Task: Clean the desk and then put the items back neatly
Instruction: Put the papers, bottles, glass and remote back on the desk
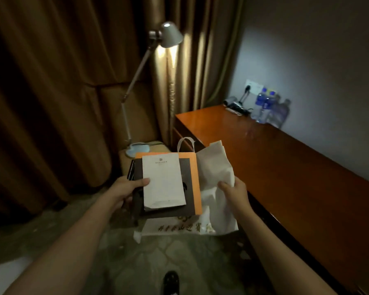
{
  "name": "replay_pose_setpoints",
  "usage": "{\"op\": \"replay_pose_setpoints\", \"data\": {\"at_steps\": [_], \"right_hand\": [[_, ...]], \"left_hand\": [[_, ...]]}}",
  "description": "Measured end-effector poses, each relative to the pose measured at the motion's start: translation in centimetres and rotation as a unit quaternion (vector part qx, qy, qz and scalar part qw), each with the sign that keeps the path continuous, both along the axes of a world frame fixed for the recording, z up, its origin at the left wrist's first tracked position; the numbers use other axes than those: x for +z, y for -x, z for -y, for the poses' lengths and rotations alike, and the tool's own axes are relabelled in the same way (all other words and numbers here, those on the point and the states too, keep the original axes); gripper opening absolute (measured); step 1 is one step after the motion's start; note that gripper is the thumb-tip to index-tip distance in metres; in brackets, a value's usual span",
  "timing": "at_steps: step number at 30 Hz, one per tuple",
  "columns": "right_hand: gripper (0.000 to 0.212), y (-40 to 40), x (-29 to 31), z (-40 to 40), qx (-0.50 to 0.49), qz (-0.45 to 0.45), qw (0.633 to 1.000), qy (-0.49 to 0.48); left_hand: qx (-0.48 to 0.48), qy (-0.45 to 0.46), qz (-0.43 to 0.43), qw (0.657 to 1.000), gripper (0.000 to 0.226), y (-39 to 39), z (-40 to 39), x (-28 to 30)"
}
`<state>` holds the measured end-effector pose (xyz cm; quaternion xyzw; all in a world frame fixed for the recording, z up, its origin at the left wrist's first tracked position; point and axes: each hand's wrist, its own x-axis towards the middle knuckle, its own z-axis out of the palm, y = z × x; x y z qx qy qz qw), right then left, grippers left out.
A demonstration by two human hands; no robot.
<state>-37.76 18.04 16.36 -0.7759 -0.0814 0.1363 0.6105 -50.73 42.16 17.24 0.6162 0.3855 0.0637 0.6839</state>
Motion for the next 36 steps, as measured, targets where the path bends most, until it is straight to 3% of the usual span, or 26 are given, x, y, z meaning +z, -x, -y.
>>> {"op": "replay_pose_setpoints", "data": {"at_steps": [3, 7, 16, 22, 26, 29, 36], "right_hand": [[0.01, -5.5, -0.7, 0.1, -0.031, 0.004, 0.999, 0.008], [0.008, -13.7, -0.5, -2.1, -0.051, 0.025, 0.998, 0.016], [0.011, -27.4, 0.8, -3.4, -0.139, 0.0, 0.989, -0.04], [0.009, -37.5, -2.2, -5.5, -0.173, -0.037, 0.982, -0.064], [0.007, -44.5, -3.2, -7.1, -0.189, -0.065, 0.976, -0.085], [0.006, -49.2, -3.4, -8.1, -0.196, -0.076, 0.974, -0.088], [0.011, -55.4, -5.4, -10.7, -0.21, -0.121, 0.964, -0.106]], "left_hand": [[-0.047, -0.01, -0.004, 0.999, 0.021, -7.2, -0.7, -0.2], [-0.089, -0.003, 0.005, 0.996, 0.012, -16.7, -3.5, 0.4], [-0.146, -0.01, -0.007, 0.989, 0.014, -33.3, -7.5, 0.7], [-0.144, -0.02, -0.048, 0.988, 0.012, -43.0, -9.6, -1.5], [-0.155, -0.05, -0.058, 0.985, 0.028, -50.5, -11.7, -1.7], [-0.154, -0.055, -0.056, 0.985, 0.023, -55.4, -12.5, -1.5], [-0.149, -0.045, -0.093, 0.984, 0.03, -61.5, -14.4, -3.2]]}}
